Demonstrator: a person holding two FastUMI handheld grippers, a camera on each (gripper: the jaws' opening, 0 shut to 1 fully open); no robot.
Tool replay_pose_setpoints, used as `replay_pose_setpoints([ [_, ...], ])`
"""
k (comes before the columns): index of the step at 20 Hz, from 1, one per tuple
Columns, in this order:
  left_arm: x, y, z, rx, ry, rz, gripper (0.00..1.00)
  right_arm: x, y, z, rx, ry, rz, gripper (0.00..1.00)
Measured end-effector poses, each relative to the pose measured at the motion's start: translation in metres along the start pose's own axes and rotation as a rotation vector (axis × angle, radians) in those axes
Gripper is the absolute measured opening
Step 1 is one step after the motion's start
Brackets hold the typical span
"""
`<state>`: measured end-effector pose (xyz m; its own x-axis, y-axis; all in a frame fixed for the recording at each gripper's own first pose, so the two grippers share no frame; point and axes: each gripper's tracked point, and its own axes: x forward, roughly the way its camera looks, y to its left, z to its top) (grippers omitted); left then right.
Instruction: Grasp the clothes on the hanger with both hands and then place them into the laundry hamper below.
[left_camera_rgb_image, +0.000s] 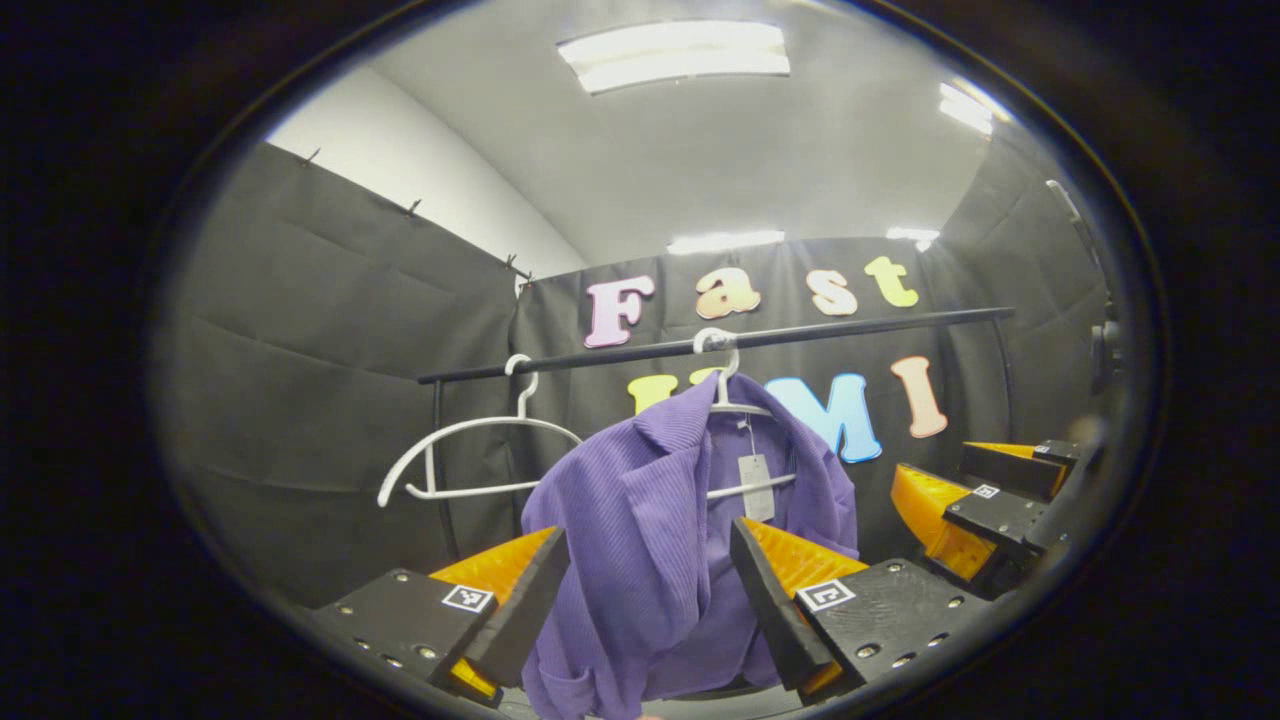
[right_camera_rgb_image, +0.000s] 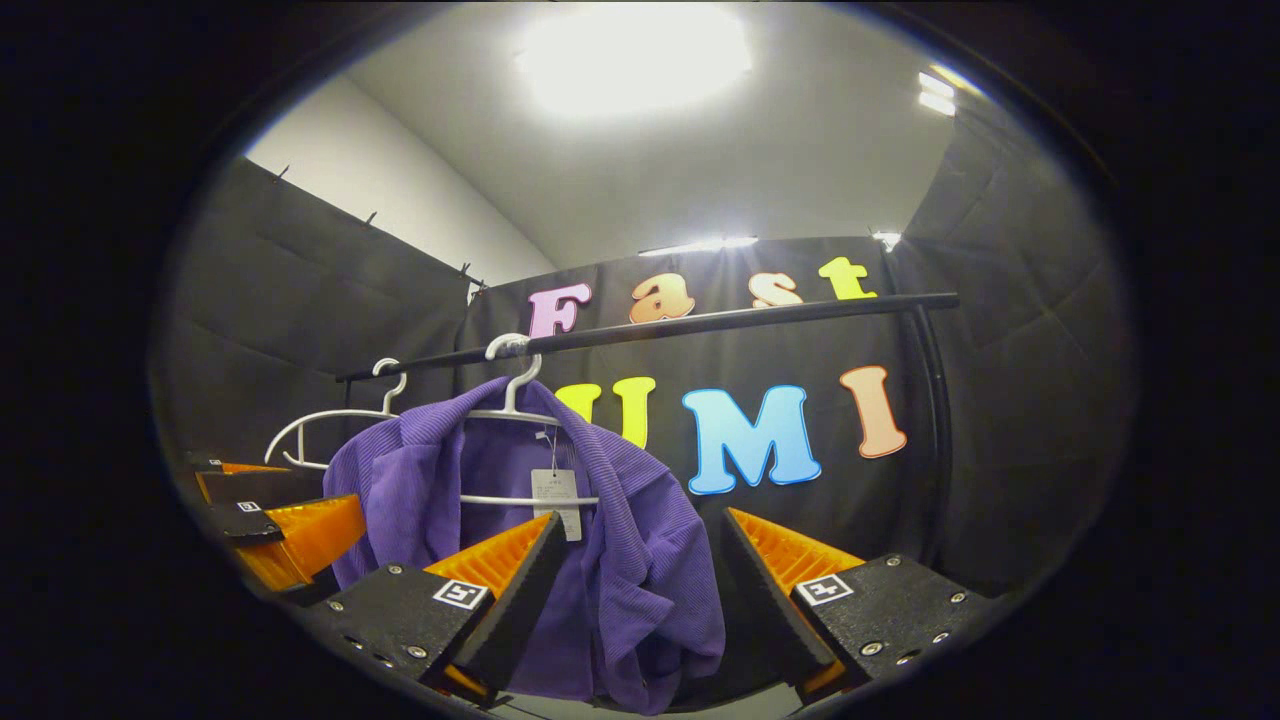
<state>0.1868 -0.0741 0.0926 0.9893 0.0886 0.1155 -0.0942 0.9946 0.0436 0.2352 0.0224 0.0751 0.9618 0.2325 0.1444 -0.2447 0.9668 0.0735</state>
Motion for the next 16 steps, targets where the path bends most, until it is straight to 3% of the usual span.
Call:
replay_pose_setpoints([
  [4,0.030,-0.011,-0.007,0.001,-0.002,0.013,0.98,0.040,-0.002,-0.016,0.016,0.015,0.029,0.95],
  [16,0.085,0.001,-0.064,0.017,0.091,0.184,0.99,0.120,0.013,-0.092,0.120,0.146,0.104,0.90],
])
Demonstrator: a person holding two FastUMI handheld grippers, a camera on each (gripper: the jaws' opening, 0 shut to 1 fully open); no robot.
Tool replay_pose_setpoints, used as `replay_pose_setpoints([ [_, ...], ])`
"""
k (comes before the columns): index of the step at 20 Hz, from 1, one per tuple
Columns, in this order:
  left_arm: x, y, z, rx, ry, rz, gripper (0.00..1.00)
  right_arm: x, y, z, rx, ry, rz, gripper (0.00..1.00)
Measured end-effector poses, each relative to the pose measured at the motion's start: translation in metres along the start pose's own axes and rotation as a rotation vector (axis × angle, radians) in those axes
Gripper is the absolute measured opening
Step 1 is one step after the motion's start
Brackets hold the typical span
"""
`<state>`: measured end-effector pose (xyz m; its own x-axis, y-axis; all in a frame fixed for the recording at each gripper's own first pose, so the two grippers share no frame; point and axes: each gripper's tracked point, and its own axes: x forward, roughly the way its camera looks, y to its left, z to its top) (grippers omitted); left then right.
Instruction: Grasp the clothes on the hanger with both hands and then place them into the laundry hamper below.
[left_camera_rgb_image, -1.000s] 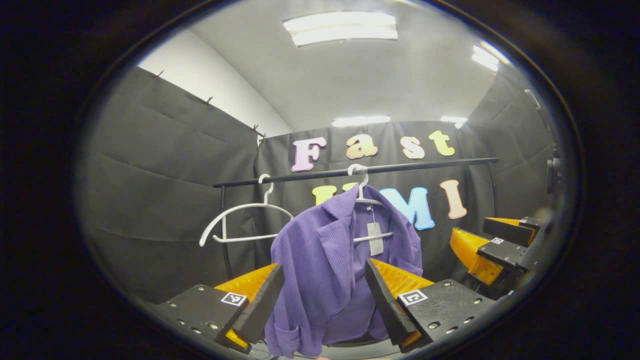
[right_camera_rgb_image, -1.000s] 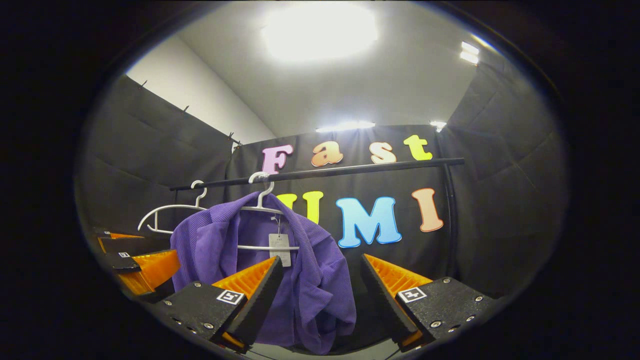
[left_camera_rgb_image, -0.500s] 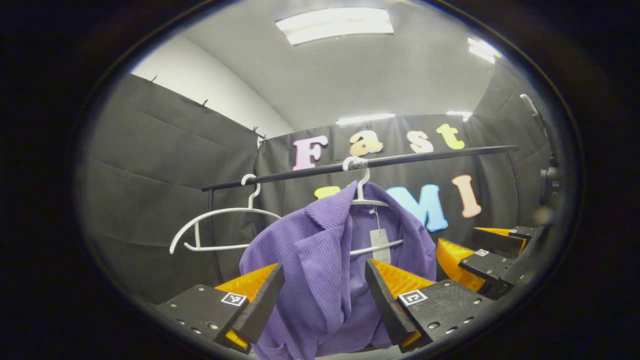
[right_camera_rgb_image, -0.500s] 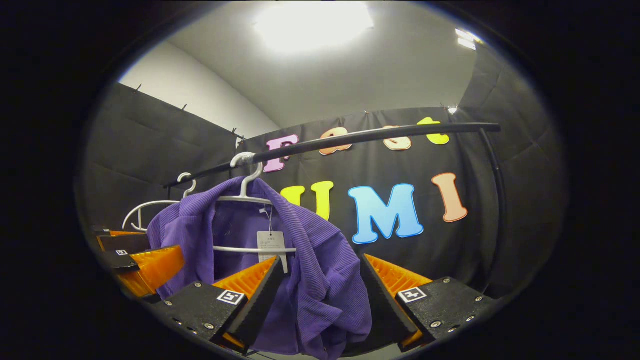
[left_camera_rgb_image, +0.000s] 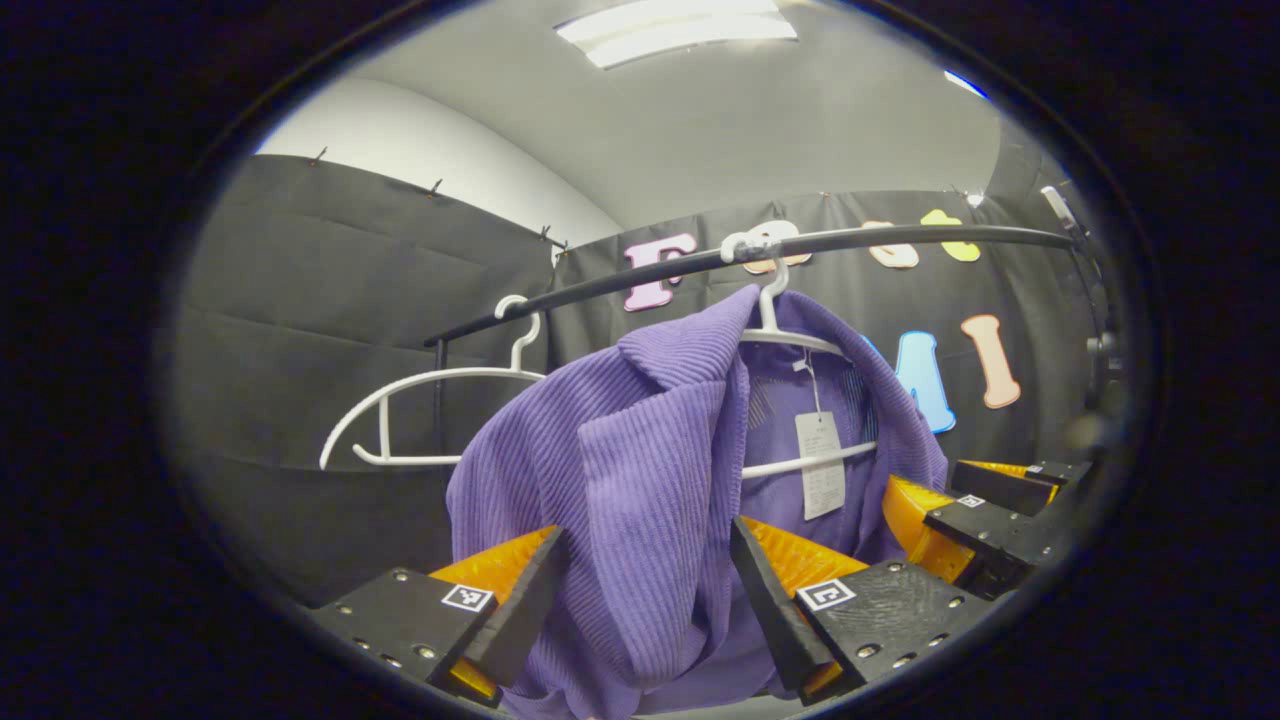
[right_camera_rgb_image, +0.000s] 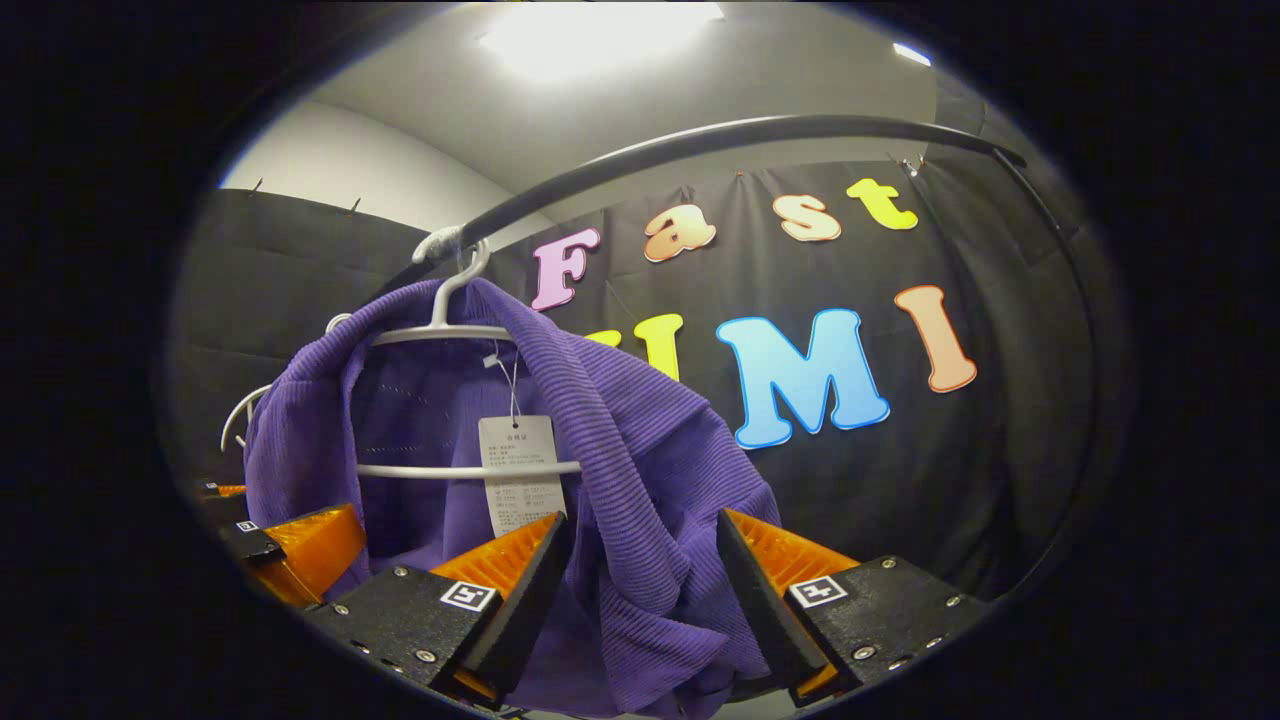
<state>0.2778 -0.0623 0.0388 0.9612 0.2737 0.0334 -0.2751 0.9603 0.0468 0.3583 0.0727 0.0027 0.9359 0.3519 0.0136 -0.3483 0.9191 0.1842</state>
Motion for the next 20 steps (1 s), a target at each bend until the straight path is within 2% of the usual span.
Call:
replay_pose_setpoints([
  [1,0.002,-0.001,-0.001,-0.002,0.002,0.004,0.94,0.005,0.000,-0.005,0.016,0.015,0.010,0.88],
  [4,0.005,0.000,-0.007,0.017,0.000,0.021,0.98,0.017,0.002,-0.015,0.062,0.039,0.036,0.77],
  [5,0.006,-0.002,-0.009,0.025,0.004,0.016,0.98,0.020,0.002,-0.018,0.078,0.047,0.042,0.68],
  [6,0.007,-0.005,-0.013,0.031,0.013,0.006,0.90,0.024,0.006,-0.020,0.097,0.051,0.057,0.64],
  [7,0.009,-0.005,-0.017,0.039,0.018,0.002,0.89,0.024,0.009,-0.020,0.112,0.045,0.073,0.44],
  [8,0.006,0.000,-0.016,0.047,0.016,0.016,0.76,0.025,0.006,-0.017,0.119,0.028,0.071,0.33],
  [9,0.004,0.003,-0.016,0.048,0.016,0.021,0.62,0.024,0.005,-0.014,0.116,0.014,0.071,0.13],
  [10,0.002,0.003,-0.015,0.047,0.012,0.017,0.48,0.024,0.005,-0.012,0.108,0.000,0.067,0.10],
  [12,0.003,0.022,-0.008,0.060,-0.014,0.077,0.18,0.021,-0.007,0.000,0.091,-0.045,0.036,0.06],
  [13,0.003,0.024,-0.003,0.058,-0.024,0.064,0.10,0.020,-0.016,0.008,0.089,-0.068,0.015,0.06],
  [15,-0.005,0.029,0.012,0.054,-0.049,0.052,0.08,0.025,-0.034,0.023,0.094,-0.111,-0.028,0.06],
  [16,-0.008,0.033,0.019,0.058,-0.061,0.057,0.03,0.029,-0.043,0.031,0.099,-0.130,-0.050,0.06],
  [17,-0.010,0.037,0.027,0.063,-0.077,0.061,0.03,0.031,-0.053,0.039,0.106,-0.146,-0.066,0.06],
  [18,-0.013,0.042,0.034,0.068,-0.091,0.067,0.08,0.034,-0.060,0.046,0.113,-0.162,-0.079,0.06],
  [19,-0.015,0.045,0.043,0.070,-0.100,0.067,0.04,0.036,-0.068,0.054,0.116,-0.179,-0.091,0.06],
  [20,-0.019,0.049,0.052,0.074,-0.110,0.068,0.03,0.039,-0.072,0.060,0.115,-0.194,-0.099,0.06],
])
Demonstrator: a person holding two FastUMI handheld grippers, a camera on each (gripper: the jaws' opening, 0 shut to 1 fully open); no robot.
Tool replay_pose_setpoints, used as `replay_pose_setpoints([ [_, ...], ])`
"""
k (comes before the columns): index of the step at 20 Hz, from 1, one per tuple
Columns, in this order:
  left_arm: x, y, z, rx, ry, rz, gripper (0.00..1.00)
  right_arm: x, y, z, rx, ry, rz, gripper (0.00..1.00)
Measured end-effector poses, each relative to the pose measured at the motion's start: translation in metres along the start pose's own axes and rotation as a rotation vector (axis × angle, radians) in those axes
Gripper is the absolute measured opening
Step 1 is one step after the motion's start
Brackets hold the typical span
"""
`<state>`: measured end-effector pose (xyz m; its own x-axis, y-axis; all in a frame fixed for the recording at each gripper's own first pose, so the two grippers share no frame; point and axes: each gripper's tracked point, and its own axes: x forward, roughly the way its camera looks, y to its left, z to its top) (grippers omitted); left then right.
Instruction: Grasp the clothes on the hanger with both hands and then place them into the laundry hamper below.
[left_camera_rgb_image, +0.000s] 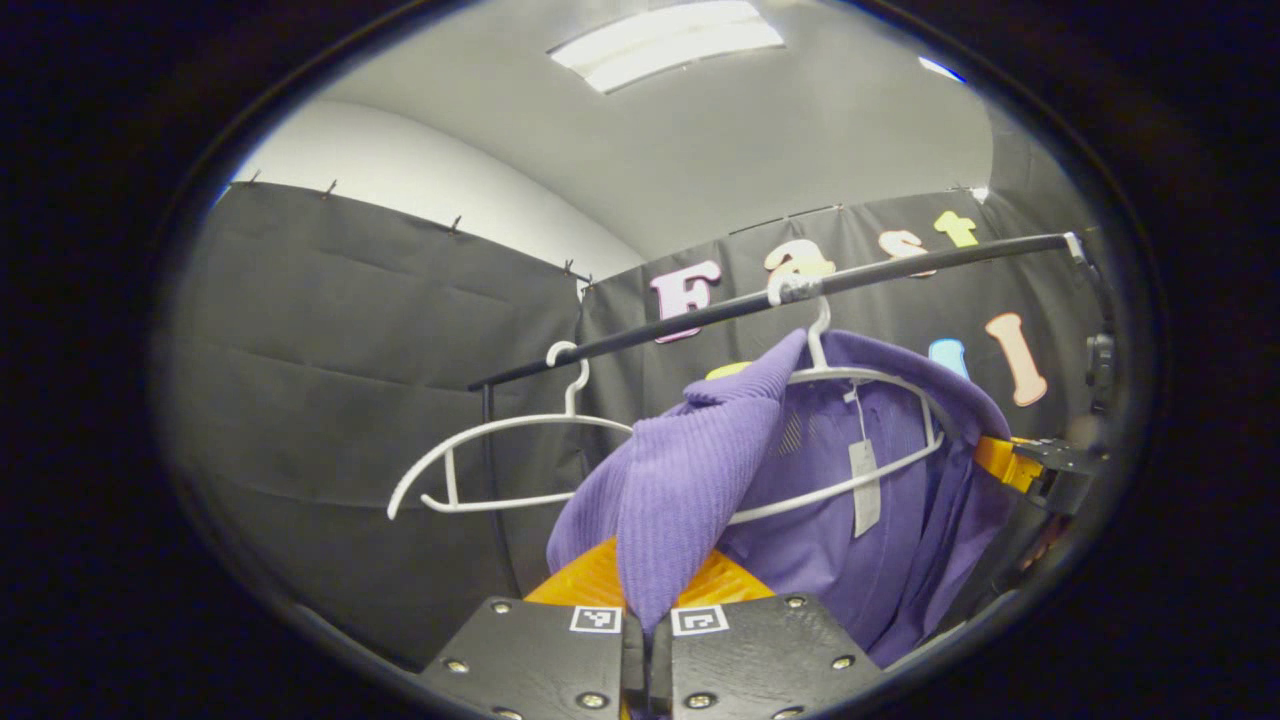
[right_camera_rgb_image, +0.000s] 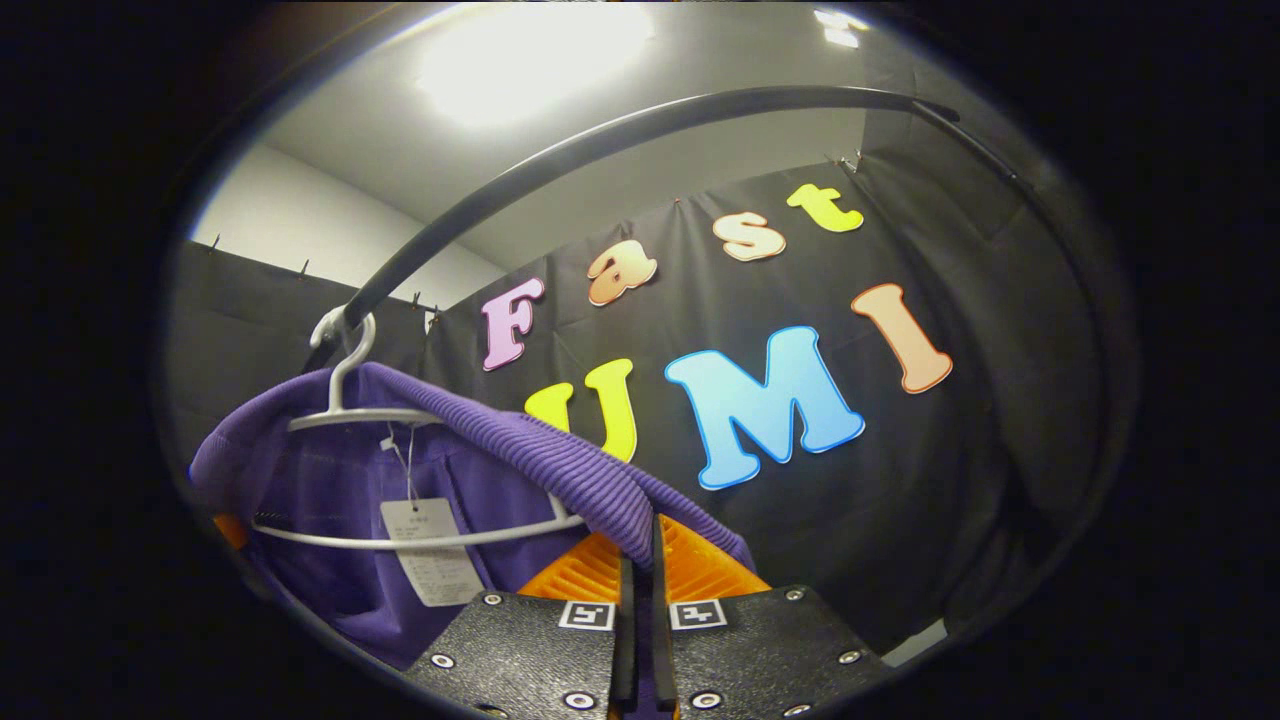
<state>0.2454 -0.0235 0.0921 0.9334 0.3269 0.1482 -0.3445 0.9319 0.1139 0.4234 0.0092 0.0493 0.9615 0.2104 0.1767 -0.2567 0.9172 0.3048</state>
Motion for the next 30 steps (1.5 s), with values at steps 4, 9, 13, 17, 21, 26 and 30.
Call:
replay_pose_setpoints([
  [4,-0.001,0.019,0.046,0.020,-0.068,0.005,0.08,0.016,-0.007,0.018,-0.003,-0.044,-0.009,0.06],
  [9,0.011,0.039,0.075,0.042,-0.096,0.003,0.04,0.040,-0.008,0.022,0.004,-0.053,0.002,0.05],
  [13,0.027,0.048,0.081,0.056,-0.079,-0.019,0.08,0.059,-0.008,0.015,0.016,-0.035,0.039,0.05],
  [17,0.035,0.055,0.093,0.020,-0.064,-0.062,0.00,0.072,-0.015,-0.001,0.018,0.007,0.063,0.06],
  [21,0.048,0.050,0.086,0.019,-0.039,-0.090,0.08,0.085,-0.016,-0.045,0.054,0.111,0.105,0.06],
  [26,0.059,0.055,0.064,0.005,0.007,-0.087,0.08,0.079,0.001,-0.093,0.062,0.223,0.156,0.06],
  [30,0.047,0.084,0.039,-0.032,0.056,-0.049,0.07,0.061,0.020,-0.123,0.033,0.282,0.187,0.06],
])
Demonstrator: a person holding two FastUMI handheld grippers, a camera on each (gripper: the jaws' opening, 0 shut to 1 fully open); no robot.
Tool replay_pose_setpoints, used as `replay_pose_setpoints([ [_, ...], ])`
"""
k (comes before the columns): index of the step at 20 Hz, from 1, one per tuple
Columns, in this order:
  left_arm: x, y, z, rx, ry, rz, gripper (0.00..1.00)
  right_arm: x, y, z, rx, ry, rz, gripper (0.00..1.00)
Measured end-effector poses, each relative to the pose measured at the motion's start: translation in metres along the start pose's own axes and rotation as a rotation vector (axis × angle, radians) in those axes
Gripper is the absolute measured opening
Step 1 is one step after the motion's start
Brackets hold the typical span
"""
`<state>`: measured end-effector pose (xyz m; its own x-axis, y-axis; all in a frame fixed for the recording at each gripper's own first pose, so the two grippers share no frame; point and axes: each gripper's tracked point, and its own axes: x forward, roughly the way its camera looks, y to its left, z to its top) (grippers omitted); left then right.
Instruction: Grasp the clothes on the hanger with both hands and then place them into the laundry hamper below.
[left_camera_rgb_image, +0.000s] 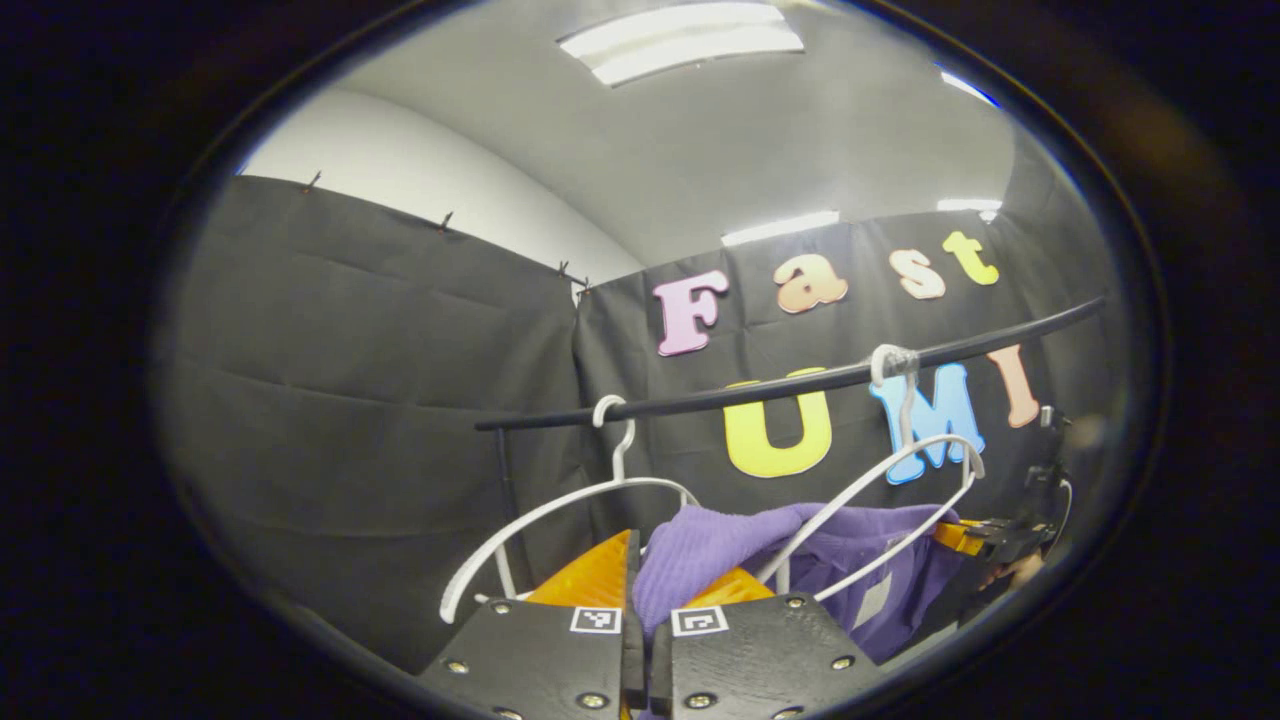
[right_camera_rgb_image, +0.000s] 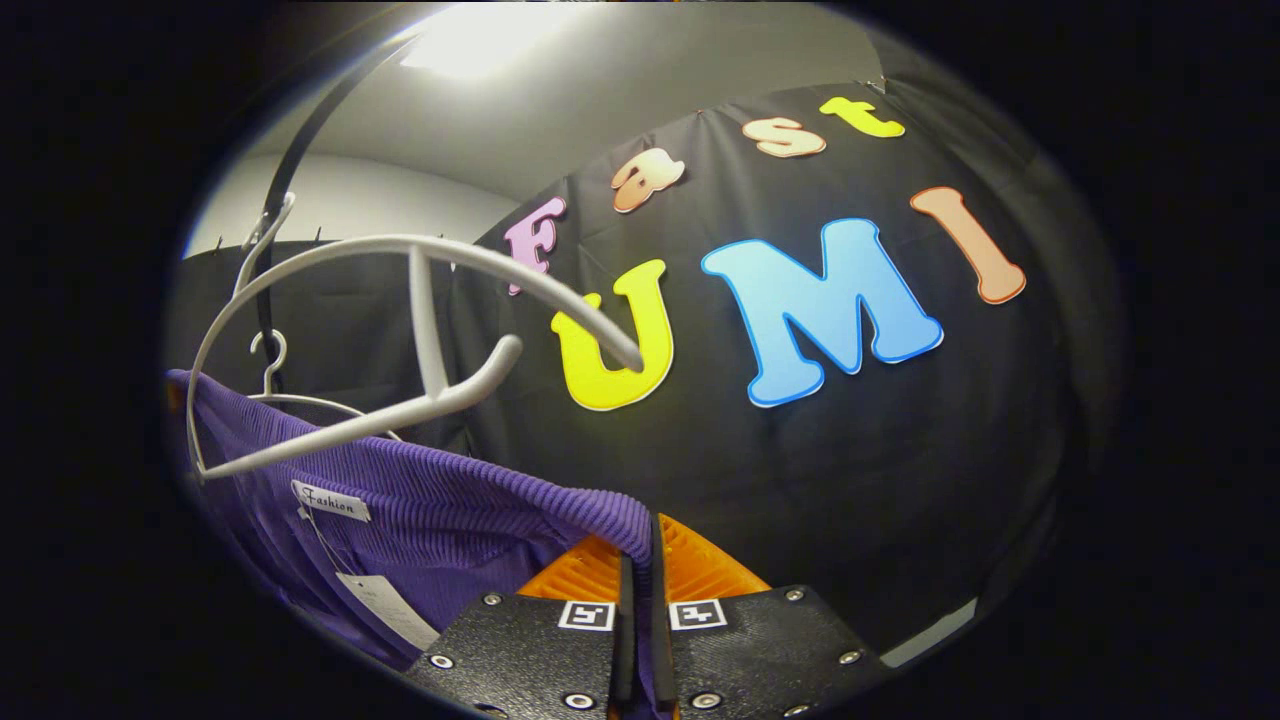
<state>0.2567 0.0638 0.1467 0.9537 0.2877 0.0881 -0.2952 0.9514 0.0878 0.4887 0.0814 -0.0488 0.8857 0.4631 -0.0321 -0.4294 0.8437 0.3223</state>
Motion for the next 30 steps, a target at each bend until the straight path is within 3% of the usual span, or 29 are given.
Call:
replay_pose_setpoints([
  [2,-0.004,0.010,-0.012,-0.009,0.021,0.016,0.03,-0.005,0.008,-0.016,-0.003,0.030,0.006,0.06],
  [4,-0.012,0.018,-0.022,-0.004,0.035,0.029,0.08,-0.013,0.015,-0.029,-0.007,0.058,0.008,0.06],
  [5,-0.016,0.021,-0.027,0.000,0.040,0.031,0.03,-0.018,0.018,-0.035,-0.020,0.070,0.007,0.06],
  [9,-0.038,0.038,-0.044,-0.002,0.066,0.049,0.03,-0.050,0.036,-0.048,-0.051,0.103,0.017,0.06],
  [13,-0.063,0.045,-0.062,-0.038,0.097,0.021,0.03,-0.089,0.056,-0.046,-0.063,0.112,0.021,0.05],
  [17,-0.091,0.036,-0.073,-0.077,0.114,-0.053,0.03,-0.130,0.085,-0.035,-0.078,0.099,0.035,0.06],
  [18,-0.100,0.036,-0.076,-0.083,0.115,-0.072,0.08,-0.140,0.095,-0.031,-0.088,0.091,0.040,0.06],
  [19,-0.107,0.031,-0.078,-0.095,0.117,-0.093,0.03,-0.150,0.102,-0.026,-0.102,0.084,0.043,0.06],
  [24,-0.134,-0.003,-0.086,-0.147,0.123,-0.218,0.03,-0.196,0.140,-0.017,-0.117,0.058,0.067,0.05],
  [30,-0.168,-0.057,-0.098,-0.204,0.143,-0.389,0.04,-0.248,0.164,-0.037,-0.120,0.094,0.056,0.06],
])
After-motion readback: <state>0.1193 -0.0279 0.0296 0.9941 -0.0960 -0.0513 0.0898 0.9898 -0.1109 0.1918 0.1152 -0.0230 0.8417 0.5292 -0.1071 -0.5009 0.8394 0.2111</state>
